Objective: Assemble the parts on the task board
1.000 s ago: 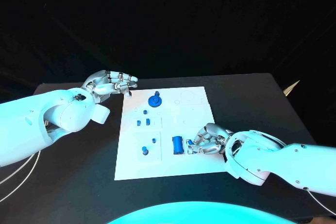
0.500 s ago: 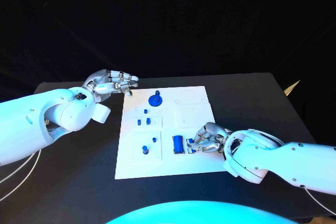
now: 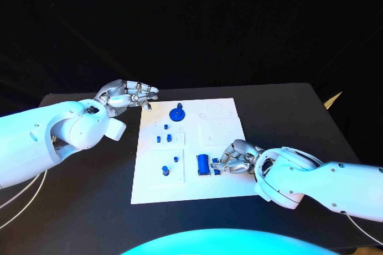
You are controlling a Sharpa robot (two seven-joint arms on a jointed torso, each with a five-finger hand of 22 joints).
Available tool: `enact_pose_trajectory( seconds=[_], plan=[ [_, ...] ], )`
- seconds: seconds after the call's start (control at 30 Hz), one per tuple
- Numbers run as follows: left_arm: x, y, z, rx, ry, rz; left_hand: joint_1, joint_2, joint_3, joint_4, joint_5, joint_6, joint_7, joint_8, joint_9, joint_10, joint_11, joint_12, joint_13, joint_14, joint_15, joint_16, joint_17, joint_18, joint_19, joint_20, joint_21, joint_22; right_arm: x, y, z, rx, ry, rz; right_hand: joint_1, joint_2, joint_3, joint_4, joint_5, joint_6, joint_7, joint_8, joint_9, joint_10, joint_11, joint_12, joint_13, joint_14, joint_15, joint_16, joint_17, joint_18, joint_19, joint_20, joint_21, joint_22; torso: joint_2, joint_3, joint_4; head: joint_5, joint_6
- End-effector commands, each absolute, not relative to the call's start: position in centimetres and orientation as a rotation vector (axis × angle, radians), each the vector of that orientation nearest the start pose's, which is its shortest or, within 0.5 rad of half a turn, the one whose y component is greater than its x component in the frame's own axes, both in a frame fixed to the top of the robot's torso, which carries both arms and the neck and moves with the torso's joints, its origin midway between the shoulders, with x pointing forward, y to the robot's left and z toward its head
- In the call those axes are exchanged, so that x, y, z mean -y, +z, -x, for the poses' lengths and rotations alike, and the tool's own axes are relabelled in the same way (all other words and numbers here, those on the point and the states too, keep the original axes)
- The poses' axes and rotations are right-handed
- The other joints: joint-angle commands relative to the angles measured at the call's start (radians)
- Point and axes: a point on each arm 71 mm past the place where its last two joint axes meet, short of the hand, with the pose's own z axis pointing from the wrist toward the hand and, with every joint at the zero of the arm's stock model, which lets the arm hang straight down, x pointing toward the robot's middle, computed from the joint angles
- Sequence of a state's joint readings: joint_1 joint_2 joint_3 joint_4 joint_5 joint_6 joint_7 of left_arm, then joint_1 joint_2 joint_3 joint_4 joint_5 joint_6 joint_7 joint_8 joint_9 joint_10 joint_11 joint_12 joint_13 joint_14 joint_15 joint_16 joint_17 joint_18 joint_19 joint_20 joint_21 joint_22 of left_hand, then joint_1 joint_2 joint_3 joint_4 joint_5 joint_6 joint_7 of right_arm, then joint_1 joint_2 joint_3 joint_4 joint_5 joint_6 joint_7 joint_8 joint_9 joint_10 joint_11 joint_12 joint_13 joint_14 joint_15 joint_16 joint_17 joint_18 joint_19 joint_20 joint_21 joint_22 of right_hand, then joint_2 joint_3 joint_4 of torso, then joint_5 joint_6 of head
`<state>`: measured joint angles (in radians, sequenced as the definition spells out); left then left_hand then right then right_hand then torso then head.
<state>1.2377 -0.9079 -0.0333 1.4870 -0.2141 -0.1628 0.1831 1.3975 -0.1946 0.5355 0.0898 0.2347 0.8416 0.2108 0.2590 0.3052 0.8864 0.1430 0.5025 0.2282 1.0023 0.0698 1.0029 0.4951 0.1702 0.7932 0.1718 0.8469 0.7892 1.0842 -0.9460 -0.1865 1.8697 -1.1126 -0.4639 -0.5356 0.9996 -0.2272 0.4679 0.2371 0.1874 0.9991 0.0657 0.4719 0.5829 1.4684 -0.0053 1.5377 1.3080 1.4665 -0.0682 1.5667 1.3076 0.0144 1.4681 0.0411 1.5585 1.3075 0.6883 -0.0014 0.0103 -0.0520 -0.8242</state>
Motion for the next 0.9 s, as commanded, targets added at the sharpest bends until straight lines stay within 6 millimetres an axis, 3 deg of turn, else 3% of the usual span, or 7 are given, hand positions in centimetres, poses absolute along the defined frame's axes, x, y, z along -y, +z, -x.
enact_pose_trajectory(
  seconds=[0.03, 0.33, 0.47, 0.5, 0.6, 0.9],
  plan=[
    [-24.00, -16.98, -49.66, -1.677, -1.430, 0.947, 0.000, 0.004, 0.002, 0.002, 0.005, -0.005, -0.001, 0.002, 0.001, -0.006, 0.001, 0.005, -0.002, -0.007, 0.003, -0.005, 0.002, 0.012, 0.003, 0.003, -0.004, -0.001, 18.01, -26.60, -36.73, -2.101, 0.595, -0.394, -0.016, -0.007, -0.026, 0.008, 0.066, 0.006, -0.003, -0.004, 0.003, 0.086, -0.004, 0.002, 0.245, 0.104, -0.003, 0.004, 0.263, -0.011, 0.097, -0.004, -0.006, 0.258, 0.000, 0.0005, 0.0002, 0.000, -0.001],
    [-24.03, -16.99, -49.66, -1.679, -1.429, 0.948, 0.000, 0.004, 0.002, 0.002, 0.005, -0.005, -0.001, 0.002, 0.001, -0.006, 0.001, 0.005, -0.002, -0.007, 0.003, -0.005, 0.002, 0.012, 0.003, 0.003, -0.004, -0.001, 18.14, -26.55, -36.72, -2.096, 0.595, -0.387, -0.016, -0.010, -0.033, 0.008, 0.066, 0.006, -0.003, -0.004, 0.003, 0.086, -0.004, 0.002, 0.246, 0.104, -0.003, 0.004, 0.263, -0.011, 0.097, -0.004, -0.005, 0.259, 0.000, 0.0006, 0.0003, 0.000, -0.003],
    [-24.05, -16.99, -49.66, -1.679, -1.428, 0.948, 0.000, 0.004, 0.002, 0.002, 0.005, -0.005, -0.001, 0.002, 0.001, -0.006, 0.001, 0.005, -0.002, -0.007, 0.003, -0.005, 0.002, 0.012, 0.003, 0.003, -0.004, -0.001, 18.42, -26.50, -36.69, -2.094, 0.598, -0.374, 0.021, -0.005, -0.040, -0.015, 0.051, 0.004, -0.004, -0.004, 0.005, 0.086, -0.005, 0.002, 0.246, 0.104, -0.004, 0.004, 0.262, -0.010, 0.097, -0.005, -0.007, 0.258, 0.000, 0.0002, 0.0004, 0.000, -0.003],
    [-24.06, -16.99, -49.66, -1.679, -1.428, 0.948, 0.000, 0.004, 0.002, 0.002, 0.005, -0.005, -0.001, 0.002, 0.001, -0.006, 0.001, 0.005, -0.002, -0.007, 0.003, -0.005, 0.002, 0.012, 0.003, 0.003, -0.004, -0.001, 18.48, -26.49, -36.67, -2.094, 0.600, -0.370, 0.048, -0.006, -0.045, -0.032, 0.023, 0.003, -0.003, -0.005, 0.005, 0.086, -0.005, 0.001, 0.245, 0.104, -0.003, 0.003, 0.261, -0.010, 0.096, -0.005, -0.008, 0.258, 0.000, 0.0003, 0.0008, 0.000, -0.004],
    [-24.12, -16.99, -49.67, -1.678, -1.426, 0.949, 0.000, 0.004, 0.002, 0.002, 0.005, -0.005, -0.001, 0.002, 0.001, -0.006, 0.001, 0.005, -0.002, -0.007, 0.003, -0.005, 0.002, 0.012, 0.003, 0.003, -0.004, -0.001, 18.65, -26.44, -36.55, -2.098, 0.609, -0.357, 0.070, -0.007, -0.051, -0.045, 0.003, 0.002, -0.003, -0.006, 0.005, 0.086, -0.004, 0.001, 0.245, 0.104, -0.003, 0.003, 0.261, -0.010, 0.096, -0.004, -0.008, 0.258, 0.000, 0.0008, 0.0004, 0.002, -0.004],
    [-24.16, -17.00, -49.68, -1.678, -1.425, 0.950, 0.000, 0.004, 0.002, 0.002, 0.005, -0.005, -0.001, 0.002, 0.001, -0.006, 0.001, 0.005, -0.002, -0.007, 0.003, -0.005, 0.002, 0.012, 0.003, 0.003, -0.004, -0.001, 18.97, -26.44, -36.17, -2.109, 0.618, -0.335, 0.077, -0.009, -0.060, -0.048, -0.013, 0.001, -0.002, -0.008, 0.004, 0.087, -0.003, 0.003, 0.246, 0.104, -0.002, 0.004, 0.262, -0.011, 0.097, -0.004, -0.007, 0.258, 0.000, 0.0007, -0.0006, 0.003, -0.003]
  ],
)
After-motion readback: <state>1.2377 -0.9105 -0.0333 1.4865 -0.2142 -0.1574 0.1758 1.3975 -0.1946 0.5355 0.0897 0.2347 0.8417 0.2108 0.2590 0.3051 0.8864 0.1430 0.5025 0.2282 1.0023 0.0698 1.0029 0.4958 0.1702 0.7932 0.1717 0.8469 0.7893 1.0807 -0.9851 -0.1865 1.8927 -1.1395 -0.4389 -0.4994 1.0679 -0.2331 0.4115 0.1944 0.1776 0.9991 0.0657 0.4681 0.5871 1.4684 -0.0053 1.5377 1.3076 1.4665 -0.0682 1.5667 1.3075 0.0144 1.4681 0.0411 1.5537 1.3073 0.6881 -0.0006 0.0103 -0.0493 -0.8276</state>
